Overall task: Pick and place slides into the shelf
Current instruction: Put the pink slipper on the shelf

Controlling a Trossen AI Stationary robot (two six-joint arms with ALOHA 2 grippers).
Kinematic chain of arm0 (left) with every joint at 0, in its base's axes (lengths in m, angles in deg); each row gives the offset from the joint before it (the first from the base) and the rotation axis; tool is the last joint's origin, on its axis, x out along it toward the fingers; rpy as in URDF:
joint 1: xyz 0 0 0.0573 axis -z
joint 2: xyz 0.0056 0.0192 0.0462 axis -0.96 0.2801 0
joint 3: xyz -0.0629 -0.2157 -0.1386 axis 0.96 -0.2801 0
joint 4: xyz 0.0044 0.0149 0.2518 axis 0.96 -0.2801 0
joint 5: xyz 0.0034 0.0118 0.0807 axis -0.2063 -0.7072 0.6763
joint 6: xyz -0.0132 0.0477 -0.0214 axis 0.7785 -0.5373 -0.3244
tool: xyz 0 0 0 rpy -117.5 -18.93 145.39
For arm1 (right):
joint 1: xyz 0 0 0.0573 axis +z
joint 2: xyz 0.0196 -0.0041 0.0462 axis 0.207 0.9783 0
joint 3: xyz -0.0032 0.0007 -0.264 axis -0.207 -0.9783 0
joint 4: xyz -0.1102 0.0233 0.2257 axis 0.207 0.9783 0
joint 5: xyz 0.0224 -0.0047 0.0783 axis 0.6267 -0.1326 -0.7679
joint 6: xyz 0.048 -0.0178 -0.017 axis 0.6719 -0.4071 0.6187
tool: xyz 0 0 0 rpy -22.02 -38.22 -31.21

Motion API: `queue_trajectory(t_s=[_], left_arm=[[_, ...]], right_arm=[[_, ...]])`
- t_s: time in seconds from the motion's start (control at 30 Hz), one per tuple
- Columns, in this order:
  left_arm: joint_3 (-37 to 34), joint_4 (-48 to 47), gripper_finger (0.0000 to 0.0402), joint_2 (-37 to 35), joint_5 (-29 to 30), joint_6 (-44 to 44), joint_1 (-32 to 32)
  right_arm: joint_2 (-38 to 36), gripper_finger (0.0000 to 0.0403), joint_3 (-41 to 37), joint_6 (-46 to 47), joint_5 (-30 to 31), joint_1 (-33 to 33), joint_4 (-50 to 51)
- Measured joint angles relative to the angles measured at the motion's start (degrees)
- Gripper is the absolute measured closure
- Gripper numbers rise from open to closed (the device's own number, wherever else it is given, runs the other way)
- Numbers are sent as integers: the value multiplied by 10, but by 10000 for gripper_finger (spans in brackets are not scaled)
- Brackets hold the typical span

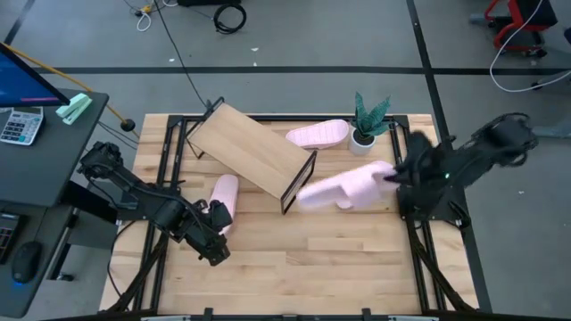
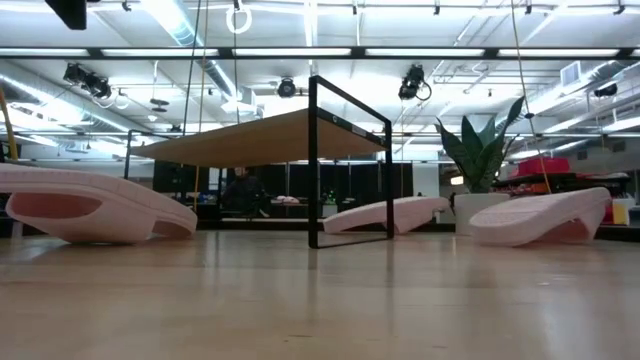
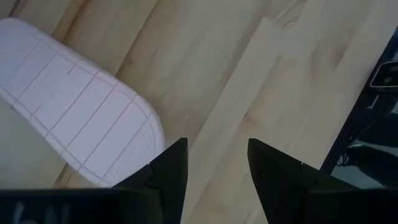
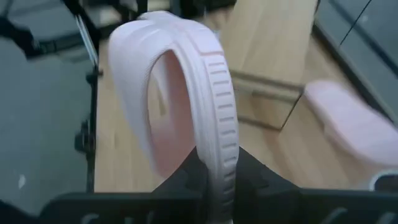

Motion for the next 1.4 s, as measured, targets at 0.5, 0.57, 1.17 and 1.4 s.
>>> queue_trajectory(t_s=[0.5, 0.57, 1.17, 1.4], left_arm=[[0, 172, 230, 0, 126, -4, -30], [0, 226, 230, 0, 152, -22, -42], [0, 471, 230, -5, 400, -145, -118], [0, 569, 230, -36, 499, -311, -118]], right_arm=[[93, 368, 204, -305, -271, -344, -24], [115, 368, 213, -347, -340, -401, -24], [163, 368, 218, -424, -490, -617, -147], [150, 368, 219, -382, -527, -645, -182]])
